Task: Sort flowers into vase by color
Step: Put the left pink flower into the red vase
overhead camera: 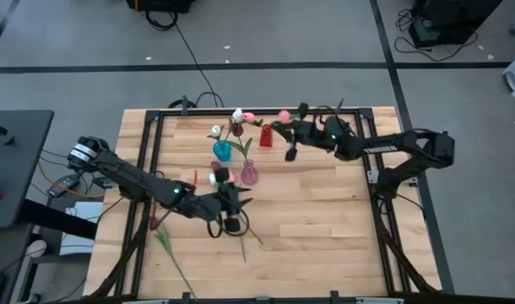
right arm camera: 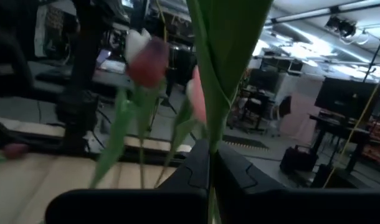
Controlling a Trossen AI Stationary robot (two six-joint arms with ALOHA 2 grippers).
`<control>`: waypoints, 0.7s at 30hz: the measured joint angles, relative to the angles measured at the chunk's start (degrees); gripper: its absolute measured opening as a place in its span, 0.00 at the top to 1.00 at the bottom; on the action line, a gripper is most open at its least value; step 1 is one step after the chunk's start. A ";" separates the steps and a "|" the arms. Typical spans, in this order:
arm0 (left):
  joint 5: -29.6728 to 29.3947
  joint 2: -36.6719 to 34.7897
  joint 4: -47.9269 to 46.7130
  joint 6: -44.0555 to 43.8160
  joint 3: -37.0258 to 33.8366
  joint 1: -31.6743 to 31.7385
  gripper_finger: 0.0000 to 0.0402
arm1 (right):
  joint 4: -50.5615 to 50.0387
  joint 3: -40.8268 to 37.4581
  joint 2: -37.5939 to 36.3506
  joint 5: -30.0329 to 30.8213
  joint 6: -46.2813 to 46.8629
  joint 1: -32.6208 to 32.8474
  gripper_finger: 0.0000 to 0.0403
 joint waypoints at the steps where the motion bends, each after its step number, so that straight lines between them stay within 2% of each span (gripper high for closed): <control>1: -0.08 -1.73 0.00 -1.40 -1.68 -0.16 0.70 | 0.02 1.25 1.18 -0.57 0.00 -0.78 0.96; 10: -0.48 -13.60 -0.48 -13.04 -12.13 -1.91 0.74 | -2.87 7.67 7.72 -3.14 0.77 -5.66 0.96; 21: -0.38 -15.75 -1.91 -17.39 -14.22 -5.19 0.74 | -6.75 7.55 7.79 -4.91 2.06 -6.88 0.96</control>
